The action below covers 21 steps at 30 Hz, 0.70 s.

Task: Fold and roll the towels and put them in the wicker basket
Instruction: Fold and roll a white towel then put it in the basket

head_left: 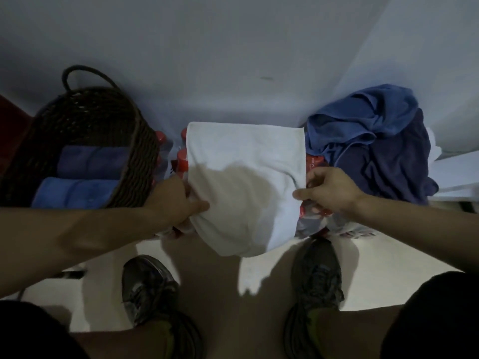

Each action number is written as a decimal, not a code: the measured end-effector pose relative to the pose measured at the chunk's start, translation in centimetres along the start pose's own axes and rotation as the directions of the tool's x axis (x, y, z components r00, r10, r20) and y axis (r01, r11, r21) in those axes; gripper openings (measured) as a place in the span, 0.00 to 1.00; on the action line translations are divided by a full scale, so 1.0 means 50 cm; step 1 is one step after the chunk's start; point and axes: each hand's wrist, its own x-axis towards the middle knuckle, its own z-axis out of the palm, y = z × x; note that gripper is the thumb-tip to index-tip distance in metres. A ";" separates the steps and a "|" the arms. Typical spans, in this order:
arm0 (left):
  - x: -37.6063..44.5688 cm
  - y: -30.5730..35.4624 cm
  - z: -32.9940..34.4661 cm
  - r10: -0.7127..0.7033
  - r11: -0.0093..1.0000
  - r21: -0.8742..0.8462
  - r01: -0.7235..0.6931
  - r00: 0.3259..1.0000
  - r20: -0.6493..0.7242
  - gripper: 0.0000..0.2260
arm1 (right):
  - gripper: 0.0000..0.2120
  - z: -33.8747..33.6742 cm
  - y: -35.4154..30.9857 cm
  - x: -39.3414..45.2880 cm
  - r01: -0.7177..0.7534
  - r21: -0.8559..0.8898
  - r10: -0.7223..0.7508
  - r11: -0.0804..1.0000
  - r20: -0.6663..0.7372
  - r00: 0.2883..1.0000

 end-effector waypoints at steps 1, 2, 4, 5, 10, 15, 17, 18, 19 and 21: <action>0.002 -0.003 -0.004 -0.017 1.000 -0.008 0.017 1.000 0.018 0.14 | 0.12 -0.004 0.000 0.000 -0.011 0.065 0.011 0.998 -0.004 1.000; 0.003 -0.005 -0.009 -0.018 1.000 -0.001 0.018 0.999 0.033 0.14 | 0.10 -0.008 -0.001 0.000 -0.024 0.123 0.023 0.992 0.014 1.000; 0.002 -0.007 -0.010 -0.006 0.999 0.032 0.005 0.999 0.037 0.12 | 0.09 -0.014 -0.003 -0.001 -0.031 0.181 0.024 0.983 0.041 0.999; -0.001 -0.006 -0.007 -0.011 1.000 0.029 0.010 0.999 0.033 0.12 | 0.08 -0.016 -0.003 -0.003 -0.016 0.196 0.009 0.981 0.033 0.999; -0.006 0.000 0.003 -0.072 0.974 -0.217 0.064 0.997 -0.030 0.15 | 0.08 -0.026 -0.003 -0.004 0.063 0.310 -0.078 0.949 0.036 0.996; 0.000 -0.001 -0.027 -0.144 0.919 -0.385 0.080 0.980 -0.141 0.17 | 0.06 -0.028 0.000 -0.013 0.077 0.247 -0.109 0.966 0.118 0.987; 0.005 -0.009 -0.033 -0.119 0.953 -0.298 0.059 0.975 -0.187 0.18 | 0.10 -0.027 0.003 -0.015 0.123 0.121 -0.140 0.985 0.141 0.980; 0.007 -0.013 -0.034 -0.102 0.969 -0.244 0.046 0.970 -0.222 0.18 | 0.12 -0.027 0.004 -0.014 0.156 0.045 -0.161 0.987 0.123 0.979; 0.009 -0.017 -0.036 -0.079 0.981 -0.191 0.030 0.963 -0.256 0.18 | 0.13 -0.026 0.004 -0.014 0.180 -0.033 -0.177 0.983 0.089 0.980; 0.014 -0.023 -0.036 -0.041 0.994 -0.105 0.013 0.961 -0.273 0.18 | 0.11 -0.025 0.003 -0.011 0.184 -0.138 -0.184 0.973 0.013 0.983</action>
